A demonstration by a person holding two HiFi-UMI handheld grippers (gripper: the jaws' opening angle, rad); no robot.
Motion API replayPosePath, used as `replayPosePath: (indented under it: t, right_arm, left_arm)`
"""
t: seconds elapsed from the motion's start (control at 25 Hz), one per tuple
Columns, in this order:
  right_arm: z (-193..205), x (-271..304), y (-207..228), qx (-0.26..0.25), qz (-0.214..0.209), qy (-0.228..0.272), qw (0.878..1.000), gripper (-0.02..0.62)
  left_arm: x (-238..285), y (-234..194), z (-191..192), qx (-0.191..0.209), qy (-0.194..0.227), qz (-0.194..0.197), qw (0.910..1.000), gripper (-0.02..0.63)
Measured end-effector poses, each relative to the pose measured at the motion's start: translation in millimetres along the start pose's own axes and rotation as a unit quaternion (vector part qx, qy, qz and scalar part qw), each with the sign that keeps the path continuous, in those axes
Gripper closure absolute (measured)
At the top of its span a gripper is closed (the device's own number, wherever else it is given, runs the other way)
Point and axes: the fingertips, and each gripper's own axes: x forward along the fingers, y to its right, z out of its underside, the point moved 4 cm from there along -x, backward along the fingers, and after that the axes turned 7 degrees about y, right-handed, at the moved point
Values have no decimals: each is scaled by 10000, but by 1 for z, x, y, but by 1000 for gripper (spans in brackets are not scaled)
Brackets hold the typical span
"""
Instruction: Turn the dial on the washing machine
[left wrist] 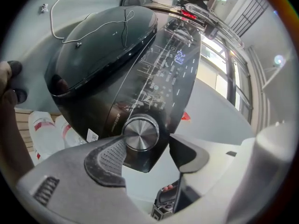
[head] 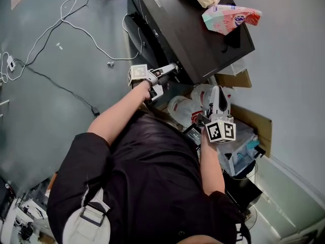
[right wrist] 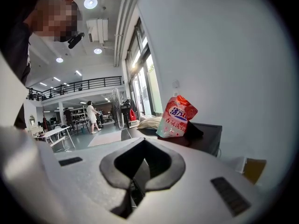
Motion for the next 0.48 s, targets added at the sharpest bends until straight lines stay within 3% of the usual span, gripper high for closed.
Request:
replayPosePath:
  t: [0.16, 0.28, 0.4, 0.48]
  right_arm:
    - [2, 1, -4, 72, 66, 31, 9999, 594]
    - [2, 2, -10, 87, 102, 90, 9999, 595]
    - [0, 4, -15, 76, 127, 191, 9997, 595]
    - [-1, 4, -17, 88, 170, 273, 9994, 595]
  left_arm:
    - [-14, 30, 6, 446, -138, 191, 9987, 354]
    - [-27, 64, 7, 1414, -164, 220, 9896, 402]
    - [-38, 94, 1, 2478, -92, 226, 9685, 437]
    - [-43, 115, 1, 3294, -120, 199, 9439, 465]
